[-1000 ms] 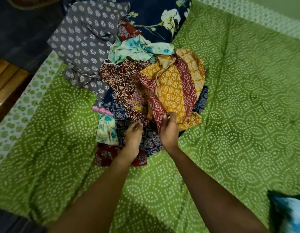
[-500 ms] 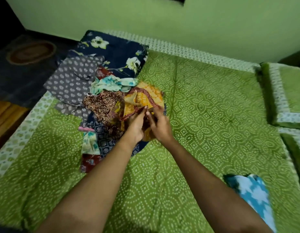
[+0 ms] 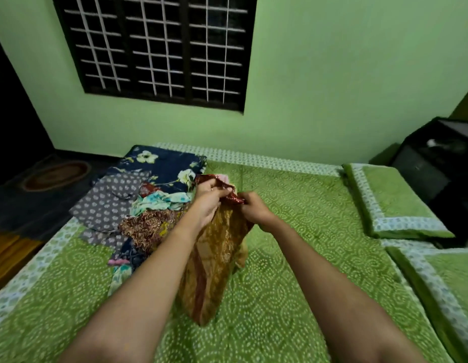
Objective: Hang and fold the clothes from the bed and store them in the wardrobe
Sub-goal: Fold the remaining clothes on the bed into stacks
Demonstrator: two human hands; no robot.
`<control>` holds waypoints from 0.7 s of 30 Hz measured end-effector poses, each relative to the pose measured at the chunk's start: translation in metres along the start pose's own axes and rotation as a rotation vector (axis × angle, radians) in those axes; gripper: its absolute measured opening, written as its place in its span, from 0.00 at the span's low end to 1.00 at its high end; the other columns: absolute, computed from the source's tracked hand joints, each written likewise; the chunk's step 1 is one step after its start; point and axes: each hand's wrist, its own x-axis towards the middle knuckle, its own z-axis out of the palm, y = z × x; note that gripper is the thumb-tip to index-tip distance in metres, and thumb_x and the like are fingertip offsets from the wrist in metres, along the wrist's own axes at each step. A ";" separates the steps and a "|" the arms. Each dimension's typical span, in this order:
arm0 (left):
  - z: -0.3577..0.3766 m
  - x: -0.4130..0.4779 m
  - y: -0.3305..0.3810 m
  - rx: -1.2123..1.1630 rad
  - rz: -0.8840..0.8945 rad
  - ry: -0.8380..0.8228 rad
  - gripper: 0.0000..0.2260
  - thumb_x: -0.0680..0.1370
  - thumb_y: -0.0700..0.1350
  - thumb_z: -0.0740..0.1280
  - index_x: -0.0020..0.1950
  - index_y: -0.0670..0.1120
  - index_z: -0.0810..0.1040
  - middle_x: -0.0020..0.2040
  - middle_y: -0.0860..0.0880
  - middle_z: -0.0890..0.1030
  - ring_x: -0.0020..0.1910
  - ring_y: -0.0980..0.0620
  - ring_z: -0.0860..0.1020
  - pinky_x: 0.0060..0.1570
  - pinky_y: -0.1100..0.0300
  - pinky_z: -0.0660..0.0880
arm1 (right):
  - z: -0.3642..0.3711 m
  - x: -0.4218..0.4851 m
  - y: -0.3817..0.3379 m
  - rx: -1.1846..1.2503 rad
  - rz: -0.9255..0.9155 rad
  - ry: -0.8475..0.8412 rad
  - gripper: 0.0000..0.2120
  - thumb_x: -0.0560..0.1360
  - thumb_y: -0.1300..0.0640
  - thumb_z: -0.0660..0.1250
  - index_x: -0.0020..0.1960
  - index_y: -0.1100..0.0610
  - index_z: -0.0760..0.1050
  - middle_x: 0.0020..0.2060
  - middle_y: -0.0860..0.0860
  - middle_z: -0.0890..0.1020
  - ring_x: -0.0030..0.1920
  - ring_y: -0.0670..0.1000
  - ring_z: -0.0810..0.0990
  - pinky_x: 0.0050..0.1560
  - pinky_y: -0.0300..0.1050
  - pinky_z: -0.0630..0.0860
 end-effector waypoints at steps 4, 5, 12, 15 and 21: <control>0.010 -0.013 0.021 0.048 0.145 -0.049 0.12 0.77 0.39 0.65 0.61 0.42 0.72 0.41 0.49 0.82 0.37 0.57 0.79 0.36 0.65 0.75 | -0.040 -0.001 -0.026 0.335 0.006 -0.009 0.06 0.76 0.68 0.62 0.46 0.62 0.78 0.33 0.51 0.80 0.30 0.45 0.76 0.31 0.37 0.72; 0.009 -0.013 0.022 0.152 0.183 -0.039 0.15 0.77 0.41 0.65 0.63 0.43 0.71 0.46 0.47 0.81 0.40 0.56 0.78 0.38 0.65 0.74 | -0.048 -0.001 -0.034 0.432 0.015 0.009 0.06 0.76 0.68 0.62 0.45 0.63 0.77 0.30 0.50 0.81 0.28 0.43 0.77 0.31 0.36 0.73; 0.007 0.016 -0.005 0.790 0.036 -0.108 0.30 0.71 0.53 0.72 0.68 0.41 0.68 0.54 0.45 0.79 0.50 0.49 0.77 0.53 0.52 0.75 | -0.108 -0.004 -0.073 1.099 0.052 0.133 0.06 0.78 0.66 0.61 0.45 0.63 0.76 0.37 0.56 0.82 0.38 0.52 0.81 0.43 0.46 0.80; 0.016 0.033 -0.006 0.733 0.100 0.002 0.18 0.77 0.43 0.66 0.64 0.37 0.71 0.43 0.44 0.78 0.41 0.47 0.75 0.42 0.52 0.74 | -0.121 0.000 -0.062 0.825 0.047 0.128 0.03 0.77 0.64 0.63 0.47 0.63 0.75 0.39 0.54 0.80 0.37 0.50 0.79 0.35 0.43 0.76; 0.023 0.047 0.019 0.703 0.206 0.062 0.15 0.76 0.49 0.67 0.53 0.37 0.76 0.46 0.38 0.80 0.43 0.46 0.77 0.44 0.53 0.73 | -0.111 0.002 -0.018 0.469 0.116 0.030 0.20 0.72 0.55 0.72 0.60 0.61 0.72 0.49 0.57 0.80 0.44 0.52 0.78 0.42 0.45 0.77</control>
